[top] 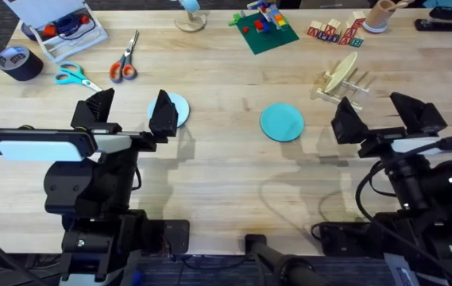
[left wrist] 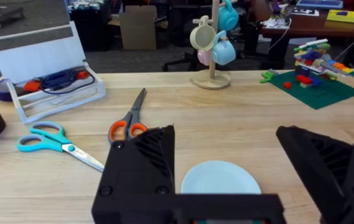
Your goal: Pick up the plates from the table one by one and place each into a slot on the dish rack.
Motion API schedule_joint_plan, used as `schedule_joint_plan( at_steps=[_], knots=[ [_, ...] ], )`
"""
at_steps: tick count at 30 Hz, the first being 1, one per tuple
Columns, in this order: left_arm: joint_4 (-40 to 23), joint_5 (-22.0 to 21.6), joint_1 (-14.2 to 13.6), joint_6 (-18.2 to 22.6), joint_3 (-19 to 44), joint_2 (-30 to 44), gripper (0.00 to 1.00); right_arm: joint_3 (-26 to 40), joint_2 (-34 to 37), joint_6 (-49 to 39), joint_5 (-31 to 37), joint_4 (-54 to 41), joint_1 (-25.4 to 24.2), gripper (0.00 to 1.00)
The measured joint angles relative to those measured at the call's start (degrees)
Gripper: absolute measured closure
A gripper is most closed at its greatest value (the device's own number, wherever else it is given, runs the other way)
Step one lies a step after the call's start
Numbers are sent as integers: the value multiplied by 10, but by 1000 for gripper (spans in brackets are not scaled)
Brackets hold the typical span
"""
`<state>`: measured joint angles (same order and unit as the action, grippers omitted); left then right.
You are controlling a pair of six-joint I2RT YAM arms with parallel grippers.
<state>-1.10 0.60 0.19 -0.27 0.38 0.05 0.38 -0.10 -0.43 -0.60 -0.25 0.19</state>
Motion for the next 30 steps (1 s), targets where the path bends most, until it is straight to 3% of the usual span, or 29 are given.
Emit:
schedule_joint_plan(
  at_steps=[30],
  knots=[
    [-21, -5, 0, 3, 21, 0, 9, 12, 17, -21, 4, 11, 0, 7]
  ],
)
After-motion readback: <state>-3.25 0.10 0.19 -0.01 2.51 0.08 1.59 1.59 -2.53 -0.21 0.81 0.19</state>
